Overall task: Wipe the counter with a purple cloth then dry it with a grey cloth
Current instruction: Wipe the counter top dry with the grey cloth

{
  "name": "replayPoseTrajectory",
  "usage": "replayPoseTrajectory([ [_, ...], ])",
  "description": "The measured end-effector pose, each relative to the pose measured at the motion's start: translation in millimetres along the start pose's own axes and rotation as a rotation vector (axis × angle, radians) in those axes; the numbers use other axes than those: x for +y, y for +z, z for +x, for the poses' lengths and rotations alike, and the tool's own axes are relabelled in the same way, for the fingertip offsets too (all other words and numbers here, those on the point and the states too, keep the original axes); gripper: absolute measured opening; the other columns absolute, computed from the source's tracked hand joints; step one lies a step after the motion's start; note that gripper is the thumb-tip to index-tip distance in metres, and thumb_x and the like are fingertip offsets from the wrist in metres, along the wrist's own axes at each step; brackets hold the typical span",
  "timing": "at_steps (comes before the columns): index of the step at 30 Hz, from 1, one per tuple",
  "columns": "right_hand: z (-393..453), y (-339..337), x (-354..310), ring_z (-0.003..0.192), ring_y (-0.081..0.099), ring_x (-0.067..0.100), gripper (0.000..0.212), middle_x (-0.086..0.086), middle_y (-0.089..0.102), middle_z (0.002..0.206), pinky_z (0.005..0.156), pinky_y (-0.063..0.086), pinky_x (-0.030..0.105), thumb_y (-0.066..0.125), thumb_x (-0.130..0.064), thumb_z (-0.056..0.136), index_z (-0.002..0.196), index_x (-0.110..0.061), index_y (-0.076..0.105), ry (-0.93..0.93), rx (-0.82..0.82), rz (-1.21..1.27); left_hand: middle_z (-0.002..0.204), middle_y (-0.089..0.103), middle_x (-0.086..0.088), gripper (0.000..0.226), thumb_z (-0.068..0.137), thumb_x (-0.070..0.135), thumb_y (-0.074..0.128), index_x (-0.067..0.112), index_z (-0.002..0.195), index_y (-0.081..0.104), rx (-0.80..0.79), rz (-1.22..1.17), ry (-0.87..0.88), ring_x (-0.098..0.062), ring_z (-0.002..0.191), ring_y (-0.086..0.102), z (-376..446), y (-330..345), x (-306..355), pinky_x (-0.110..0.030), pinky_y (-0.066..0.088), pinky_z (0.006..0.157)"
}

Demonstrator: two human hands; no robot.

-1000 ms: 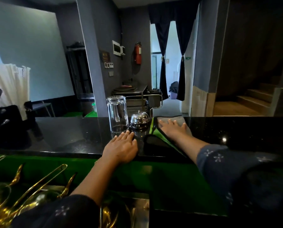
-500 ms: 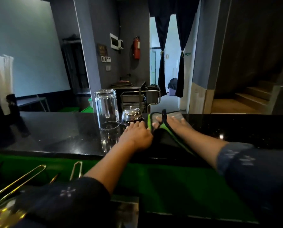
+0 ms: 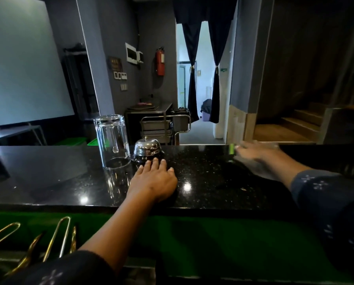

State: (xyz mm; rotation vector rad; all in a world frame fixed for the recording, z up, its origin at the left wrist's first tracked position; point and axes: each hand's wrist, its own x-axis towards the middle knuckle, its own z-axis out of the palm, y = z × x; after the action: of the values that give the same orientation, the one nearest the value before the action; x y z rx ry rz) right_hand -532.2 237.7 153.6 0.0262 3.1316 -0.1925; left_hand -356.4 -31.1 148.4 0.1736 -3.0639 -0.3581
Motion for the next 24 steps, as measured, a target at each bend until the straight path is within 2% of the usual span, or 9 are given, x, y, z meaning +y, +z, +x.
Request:
replayPoseTrajectory([
  [2,-21,6,-49,0.134,0.035,0.035,0.061,0.010,0.036,0.150,0.104,0.026,0.064,0.017,-0.062,0.084,0.139,-0.042,0.033,-0.165,0.032,-0.056,0.160,-0.004,-0.002,0.058,0.100,0.041,0.013,0.019,0.152,0.003,-0.009,0.001,-0.004,-0.019,0.147,-0.004,-1,-1,0,-0.037,-0.002,0.118],
  [5,-67,14,-119,0.145,0.018,0.031,0.063,0.008,0.019,0.160,0.114,0.009,0.061,0.016,-0.063,0.092,0.149,-0.038,0.022,-0.383,-0.007,-0.030,0.160,-0.003,-0.005,0.057,0.101,0.040,0.016,0.018,0.153,0.004,-0.028,0.071,0.014,-0.021,0.147,-0.002,-7,-7,0,-0.038,0.000,0.119],
  [9,-119,9,-100,0.149,0.004,0.024,0.060,0.000,0.004,0.163,0.115,0.000,0.054,0.014,-0.063,0.096,0.152,-0.041,0.010,-0.559,-0.064,-0.028,0.160,-0.003,-0.004,0.058,0.100,0.041,0.013,0.018,0.153,0.005,-0.053,0.062,0.003,-0.020,0.147,-0.002,-8,-9,2,-0.039,0.000,0.118],
  [11,-116,2,-47,0.149,0.006,0.023,0.057,-0.003,0.006,0.162,0.115,0.003,0.054,0.014,-0.062,0.096,0.151,-0.044,0.011,-0.518,-0.037,-0.013,0.160,-0.003,-0.002,0.058,0.100,0.041,0.013,0.019,0.153,0.004,-0.050,0.040,-0.006,-0.019,0.147,-0.002,-9,-8,1,-0.038,-0.002,0.118],
  [14,-94,-9,34,0.149,0.006,0.023,0.060,-0.001,0.007,0.163,0.114,0.002,0.059,0.012,-0.065,0.094,0.150,-0.044,0.011,-0.231,-0.049,-0.011,0.160,-0.003,-0.002,0.058,0.100,0.041,0.013,0.019,0.153,0.004,-0.041,0.024,-0.017,-0.019,0.147,-0.003,-7,-3,1,-0.038,-0.003,0.118],
  [16,-73,-10,46,0.149,0.006,0.026,0.063,0.001,0.005,0.163,0.114,0.001,0.059,0.011,-0.066,0.094,0.151,-0.042,0.010,-0.092,-0.037,-0.044,0.160,-0.002,-0.002,0.057,0.100,0.040,0.014,0.019,0.153,0.005,-0.023,0.023,-0.029,-0.019,0.147,-0.003,-4,-2,3,-0.038,-0.002,0.118],
  [19,-57,-3,-6,0.147,0.012,0.032,0.066,0.005,0.011,0.162,0.114,0.004,0.063,0.011,-0.066,0.092,0.152,-0.038,0.013,-0.098,0.000,-0.052,0.160,-0.002,-0.002,0.057,0.100,0.040,0.014,0.020,0.153,0.005,-0.029,0.008,-0.042,-0.020,0.147,-0.002,-3,-1,3,-0.038,-0.002,0.118],
  [21,-66,6,-58,0.146,0.016,0.033,0.066,0.007,0.015,0.161,0.113,0.006,0.064,0.012,-0.063,0.091,0.151,-0.037,0.017,-0.220,0.020,-0.048,0.160,-0.002,-0.001,0.057,0.100,0.041,0.014,0.021,0.153,0.006,-0.028,0.018,-0.030,-0.019,0.147,-0.002,-2,-2,3,-0.038,-0.001,0.118],
  [24,-103,10,-114,0.148,0.005,0.030,0.063,0.006,0.005,0.162,0.116,-0.001,0.057,0.013,-0.063,0.095,0.152,-0.037,0.010,-0.414,-0.027,-0.011,0.160,-0.002,-0.001,0.057,0.100,0.043,0.013,0.022,0.153,0.006,-0.031,0.036,-0.016,-0.018,0.147,-0.001,-4,-6,0,-0.038,0.000,0.119],
])
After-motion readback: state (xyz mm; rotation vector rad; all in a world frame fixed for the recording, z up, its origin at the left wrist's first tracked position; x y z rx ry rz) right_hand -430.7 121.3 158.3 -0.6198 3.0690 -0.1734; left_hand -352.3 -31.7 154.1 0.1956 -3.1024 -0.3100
